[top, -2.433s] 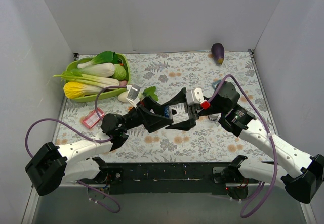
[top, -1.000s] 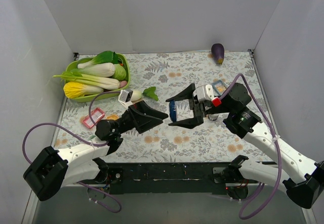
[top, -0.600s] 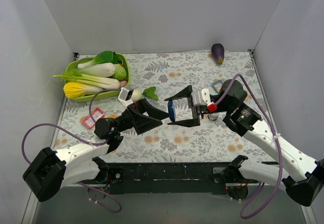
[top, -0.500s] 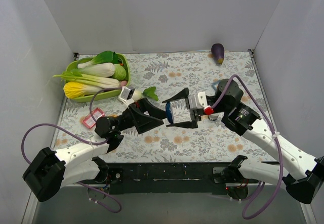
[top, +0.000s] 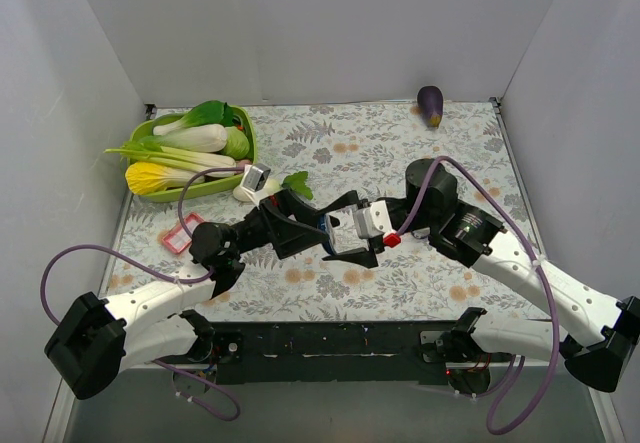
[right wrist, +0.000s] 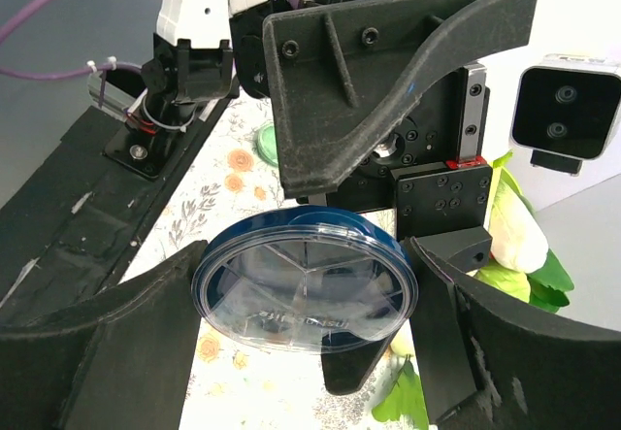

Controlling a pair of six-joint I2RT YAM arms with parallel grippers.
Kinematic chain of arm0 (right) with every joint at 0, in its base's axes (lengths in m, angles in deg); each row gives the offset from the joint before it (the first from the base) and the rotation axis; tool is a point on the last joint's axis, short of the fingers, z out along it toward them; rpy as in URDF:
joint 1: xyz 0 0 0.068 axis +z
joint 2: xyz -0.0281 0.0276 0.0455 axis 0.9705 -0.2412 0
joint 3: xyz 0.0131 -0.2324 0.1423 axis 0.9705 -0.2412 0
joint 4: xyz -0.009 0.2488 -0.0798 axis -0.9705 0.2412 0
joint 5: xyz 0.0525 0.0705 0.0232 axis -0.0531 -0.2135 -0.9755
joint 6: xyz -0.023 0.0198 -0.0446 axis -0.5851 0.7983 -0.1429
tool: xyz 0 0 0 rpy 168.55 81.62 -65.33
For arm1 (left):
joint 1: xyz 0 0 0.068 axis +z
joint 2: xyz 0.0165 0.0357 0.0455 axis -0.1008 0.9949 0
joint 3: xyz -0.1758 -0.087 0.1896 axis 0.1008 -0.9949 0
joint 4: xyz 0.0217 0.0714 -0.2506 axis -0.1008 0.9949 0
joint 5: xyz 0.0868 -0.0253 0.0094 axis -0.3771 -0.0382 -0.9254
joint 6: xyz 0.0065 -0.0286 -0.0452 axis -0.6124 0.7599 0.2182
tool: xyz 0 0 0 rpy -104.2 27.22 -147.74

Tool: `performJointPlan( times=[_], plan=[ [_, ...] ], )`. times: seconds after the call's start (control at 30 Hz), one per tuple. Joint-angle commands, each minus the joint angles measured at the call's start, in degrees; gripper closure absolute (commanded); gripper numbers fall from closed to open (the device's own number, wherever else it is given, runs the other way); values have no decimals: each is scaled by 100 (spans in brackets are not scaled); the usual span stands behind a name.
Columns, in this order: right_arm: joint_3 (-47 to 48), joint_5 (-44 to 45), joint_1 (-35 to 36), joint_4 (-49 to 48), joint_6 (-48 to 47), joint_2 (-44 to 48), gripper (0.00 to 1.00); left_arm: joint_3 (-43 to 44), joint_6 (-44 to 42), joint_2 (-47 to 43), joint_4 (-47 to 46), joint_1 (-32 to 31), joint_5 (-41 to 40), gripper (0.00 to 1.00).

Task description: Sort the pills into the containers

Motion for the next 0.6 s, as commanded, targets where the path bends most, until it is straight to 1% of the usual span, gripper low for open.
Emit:
performJointPlan(
  times=[0.0, 0.17, 0.37, 0.4, 0.5, 0.57],
  plan=[
    [297, 212, 67, 143, -386, -37, 93, 169, -3, -119, 50, -30, 98, 2],
    [280, 300, 94, 161, -439, -46, 92, 265, 6, -110, 313, -30, 63, 2],
    [253, 397, 94, 196, -465, -11, 92, 230, 59, -145, 358, -30, 28, 2],
    [244, 397, 102, 205, -465, -2, 92, 221, 59, -145, 358, -30, 37, 2],
    [218, 397, 94, 196, -465, 7, 92, 230, 94, -145, 340, -30, 63, 9],
    [209, 414, 103, 196, -492, 7, 91, 248, 129, -119, 340, -30, 89, 10]
  ],
)
